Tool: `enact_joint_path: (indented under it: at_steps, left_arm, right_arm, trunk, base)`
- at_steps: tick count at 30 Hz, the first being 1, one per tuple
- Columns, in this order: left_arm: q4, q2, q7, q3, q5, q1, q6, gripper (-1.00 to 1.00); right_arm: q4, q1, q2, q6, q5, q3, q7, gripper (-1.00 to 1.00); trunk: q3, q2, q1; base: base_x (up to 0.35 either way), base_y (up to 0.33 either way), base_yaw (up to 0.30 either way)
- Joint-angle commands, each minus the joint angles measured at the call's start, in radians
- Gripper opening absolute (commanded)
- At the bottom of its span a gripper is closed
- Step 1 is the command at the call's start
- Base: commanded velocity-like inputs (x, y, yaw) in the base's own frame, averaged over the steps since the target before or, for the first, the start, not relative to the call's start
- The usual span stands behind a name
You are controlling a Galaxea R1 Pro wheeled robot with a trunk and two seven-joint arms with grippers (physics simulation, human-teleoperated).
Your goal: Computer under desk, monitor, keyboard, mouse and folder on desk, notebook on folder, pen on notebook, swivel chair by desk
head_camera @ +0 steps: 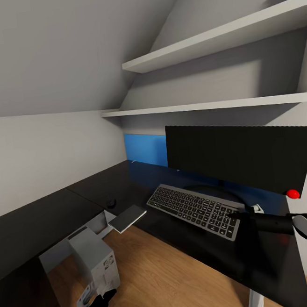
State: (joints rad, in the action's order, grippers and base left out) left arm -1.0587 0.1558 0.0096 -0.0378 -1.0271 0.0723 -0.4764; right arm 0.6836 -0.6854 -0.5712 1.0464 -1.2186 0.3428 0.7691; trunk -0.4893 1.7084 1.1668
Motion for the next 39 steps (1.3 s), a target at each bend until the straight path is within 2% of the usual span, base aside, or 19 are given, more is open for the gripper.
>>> enact_joint_path:
  at_steps: [1, 6, 7, 13, 17, 20, 29, 35, 39]
  left_arm:
    - [-0.001, 0.002, 0.001, -0.001, -0.004, -0.001, 0.003, 1.00]
    - [0.001, 0.005, 0.000, -0.002, -0.007, -0.004, 0.029, 1.00]
    - [0.001, 0.005, 0.000, -0.002, -0.007, -0.004, 0.029, 1.00]
    - [0.002, 0.007, -0.002, -0.001, -0.011, -0.005, 0.029, 1.00]
    - [0.002, 0.008, -0.002, -0.001, -0.013, -0.005, 0.030, 1.00]
    - [0.002, 0.008, -0.002, -0.001, -0.013, -0.005, 0.030, 1.00]
    - [0.002, 0.008, -0.001, -0.002, -0.014, -0.007, 0.031, 1.00]
    - [0.002, 0.008, 0.000, -0.002, -0.015, -0.013, 0.033, 1.00]
    - [0.002, 0.009, 0.000, -0.001, -0.015, -0.015, 0.032, 1.00]
  right_arm:
    - [-0.007, -0.003, 0.003, 0.001, -0.002, -0.001, 0.004, -1.00]
    - [-0.026, -0.004, 0.008, 0.001, -0.014, -0.030, -0.004, -1.00]
    - [-0.030, -0.005, 0.008, 0.001, -0.014, -0.086, -0.005, -1.00]
    - [-0.092, -0.006, 0.013, 0.001, -0.015, -0.089, -0.005, -1.00]
    - [-0.109, -0.006, 0.034, 0.001, -0.011, -0.087, -0.004, -1.00]
    - [-0.122, -0.006, 0.040, 0.001, -0.008, -0.086, -0.001, -1.00]
    - [-0.147, -0.008, 0.047, 0.001, -0.004, -0.081, 0.002, -1.00]
    - [-0.152, -0.008, 0.050, 0.001, -0.001, -0.079, -0.004, -1.00]
    - [-0.154, -0.008, 0.052, 0.001, 0.028, -0.074, -0.005, -1.00]
  trunk:
    - [-0.001, 0.001, 0.000]
    - [-0.001, 0.001, 0.000]
    - [-0.001, 0.001, 0.000]
    - [-0.001, 0.001, 0.000]
    - [-0.001, 0.001, 0.000]
    - [-0.001, 0.001, 0.000]
    - [-0.004, 0.001, 0.000]
    - [-0.007, 0.001, 0.000]
    - [-0.008, 0.001, 0.000]
  base:
    - [0.109, -0.198, 0.000]
    - [0.113, -0.176, 0.000]
    - [0.058, -0.085, 0.000]
    - [0.020, -0.030, 0.000]
    - [0.004, -0.006, 0.000]
    - [0.001, -0.002, 0.000]
    - [0.003, -0.012, 0.000]
    - [0.090, -0.184, 0.000]
    - [0.040, -0.063, 0.000]
